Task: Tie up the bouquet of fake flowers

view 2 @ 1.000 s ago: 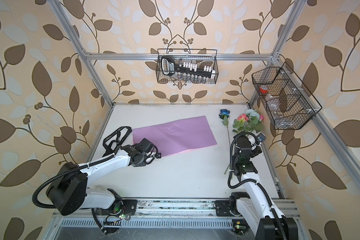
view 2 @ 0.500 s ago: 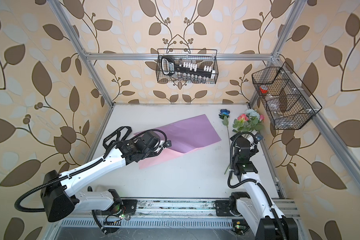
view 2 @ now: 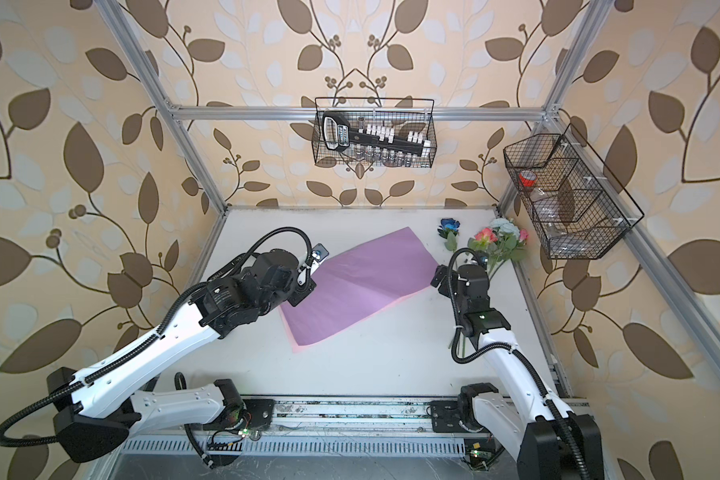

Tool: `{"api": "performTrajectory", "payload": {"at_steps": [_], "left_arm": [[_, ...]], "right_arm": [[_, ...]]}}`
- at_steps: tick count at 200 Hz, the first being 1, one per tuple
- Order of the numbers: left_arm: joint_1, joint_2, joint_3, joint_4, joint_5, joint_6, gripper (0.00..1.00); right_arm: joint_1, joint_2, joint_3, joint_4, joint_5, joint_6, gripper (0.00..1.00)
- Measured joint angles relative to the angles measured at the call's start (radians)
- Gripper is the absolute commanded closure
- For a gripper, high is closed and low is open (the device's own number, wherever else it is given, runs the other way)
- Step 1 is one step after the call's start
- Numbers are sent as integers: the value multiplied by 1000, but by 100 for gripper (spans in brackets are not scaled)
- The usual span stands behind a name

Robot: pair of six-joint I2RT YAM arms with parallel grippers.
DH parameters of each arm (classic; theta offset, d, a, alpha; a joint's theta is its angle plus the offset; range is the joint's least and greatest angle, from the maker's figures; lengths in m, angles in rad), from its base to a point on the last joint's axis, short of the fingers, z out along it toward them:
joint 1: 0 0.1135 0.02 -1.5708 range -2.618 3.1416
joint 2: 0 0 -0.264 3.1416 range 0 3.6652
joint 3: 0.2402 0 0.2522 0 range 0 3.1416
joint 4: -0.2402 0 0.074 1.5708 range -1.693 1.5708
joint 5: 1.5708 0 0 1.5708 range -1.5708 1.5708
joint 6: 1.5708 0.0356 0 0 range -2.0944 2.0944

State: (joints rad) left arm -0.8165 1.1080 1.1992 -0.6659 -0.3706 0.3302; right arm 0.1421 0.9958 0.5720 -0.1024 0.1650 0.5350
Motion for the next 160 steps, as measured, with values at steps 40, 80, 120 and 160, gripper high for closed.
{"api": "performTrajectory", "payload": {"at_steps": [40, 80, 120, 160], "left_arm": [[20, 74, 60, -181, -82, -306, 31], [159, 139, 49, -311, 46, -737, 24], [162, 16, -314, -260, 253, -1019, 25], [169, -142, -515, -117, 357, -1154, 28]], "right_arm": [[84, 22, 0, -66, -32, -2, 1], [85, 37, 0, -75, -34, -13, 1], [85, 32, 0, -74, -34, -31, 1], [86, 11, 0, -63, -24, -39, 1]]}}
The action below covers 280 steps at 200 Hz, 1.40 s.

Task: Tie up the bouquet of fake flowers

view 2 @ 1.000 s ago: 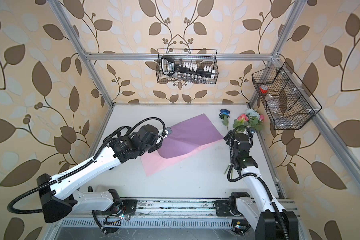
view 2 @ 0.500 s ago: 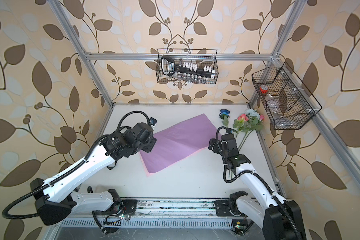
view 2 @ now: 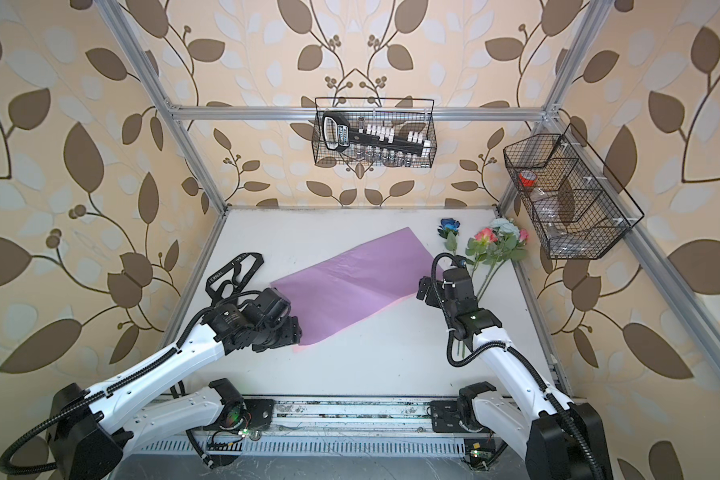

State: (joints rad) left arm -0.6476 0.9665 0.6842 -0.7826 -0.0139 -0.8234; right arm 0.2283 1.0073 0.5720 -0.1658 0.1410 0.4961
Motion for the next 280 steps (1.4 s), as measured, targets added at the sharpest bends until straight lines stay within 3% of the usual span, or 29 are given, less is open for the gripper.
{"api": "performTrajectory", "payload": {"at_steps": [33, 63, 93, 118, 135, 162, 221, 248, 280], "left_arm": [[35, -31, -163, 177, 67, -82, 30], [61, -23, -216, 285, 90, -120, 34], [77, 49, -243, 418, 116, -138, 49], [79, 111, -242, 495, 137, -130, 70], [80, 143, -238, 526, 144, -119, 100], [93, 165, -198, 529, 158, -100, 100], [179, 93, 61, 560, 199, -74, 100], [268, 102, 76, 650, 261, -137, 100], [344, 141, 76, 769, 318, -264, 100]], "right_arm": [[0, 0, 0, 3, 2, 0, 1], [0, 1, 0, 5, 2, 1, 1], [0, 7, 0, 10, 1, 2, 1], [0, 17, 0, 18, 0, 9, 1], [0, 19, 0, 20, 0, 12, 1], [0, 19, -2, 21, -4, 16, 1], [5, 0, -47, 36, -104, 16, 1], [47, 23, -57, 55, -138, 8, 9], [154, 95, -57, 80, -134, -1, 26]]}}
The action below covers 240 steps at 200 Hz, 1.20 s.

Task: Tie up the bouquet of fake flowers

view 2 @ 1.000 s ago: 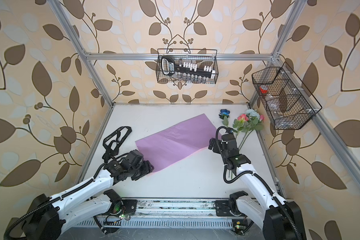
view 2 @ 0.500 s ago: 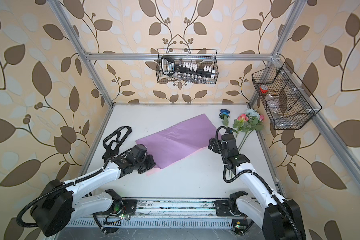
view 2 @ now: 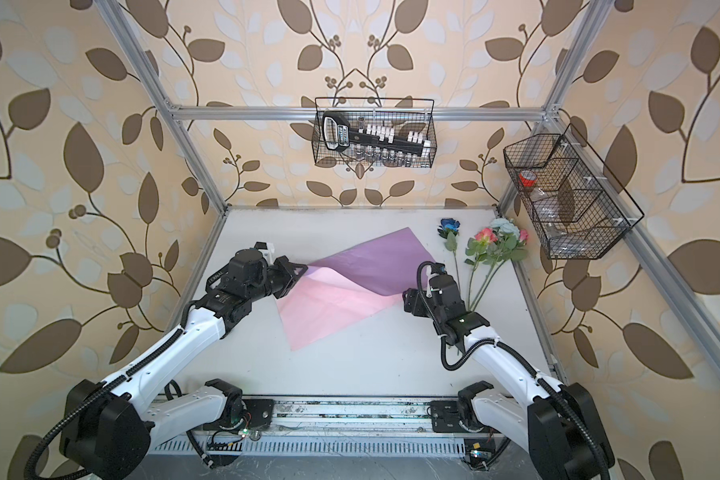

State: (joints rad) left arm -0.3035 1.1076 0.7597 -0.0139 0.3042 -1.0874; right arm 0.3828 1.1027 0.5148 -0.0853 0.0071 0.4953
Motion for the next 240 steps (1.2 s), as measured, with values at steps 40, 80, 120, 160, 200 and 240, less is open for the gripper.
{"api": "performTrajectory", "payload": {"at_steps": [40, 80, 120, 160, 200, 240], "left_arm": [[80, 21, -30, 180, 23, -185, 100], [116, 78, -99, 322, 45, -346, 100], [166, 79, -111, 363, 72, -405, 100], [192, 79, -103, 367, 89, -420, 100], [265, 81, -84, 375, 114, -435, 100], [391, 134, 33, 331, 109, -377, 100]], "right_arm": [[192, 126, 2, 60, 61, 22, 36], [298, 288, 42, 175, 124, 51, 38], [295, 538, 241, 248, 214, 31, 38], [261, 759, 452, 280, 237, -11, 40], [233, 846, 520, 243, 237, -16, 43], [224, 841, 525, 210, 216, -7, 46]]}}
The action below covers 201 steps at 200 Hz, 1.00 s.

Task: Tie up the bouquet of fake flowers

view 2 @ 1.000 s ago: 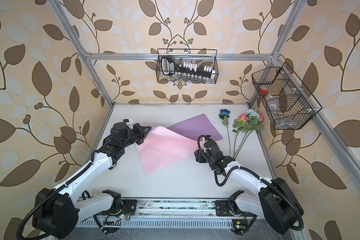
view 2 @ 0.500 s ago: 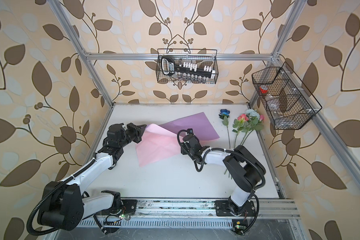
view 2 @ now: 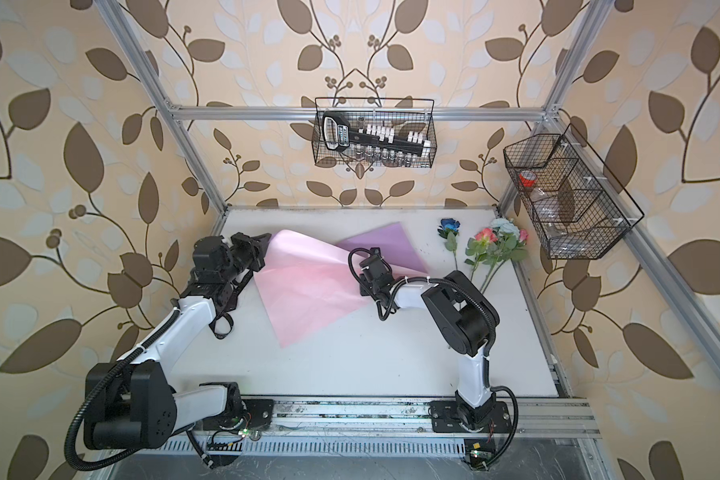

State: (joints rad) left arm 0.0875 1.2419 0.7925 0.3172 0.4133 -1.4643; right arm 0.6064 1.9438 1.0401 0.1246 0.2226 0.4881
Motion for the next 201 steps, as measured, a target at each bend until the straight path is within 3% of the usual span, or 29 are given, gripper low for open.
{"api": "performTrajectory", "payload": {"at_steps": [84, 169, 201], "left_arm": [[123, 173, 114, -55, -51, 105, 100], [130, 289, 100, -25, -83, 152, 100], [130, 303, 89, -23, -113, 175, 100]], "right_arm": [[-56, -121, -101, -113, -73, 55, 54], [-143, -298, -237, -290, -40, 87, 55], [-173, -369, -261, -395, -42, 87, 50]]}}
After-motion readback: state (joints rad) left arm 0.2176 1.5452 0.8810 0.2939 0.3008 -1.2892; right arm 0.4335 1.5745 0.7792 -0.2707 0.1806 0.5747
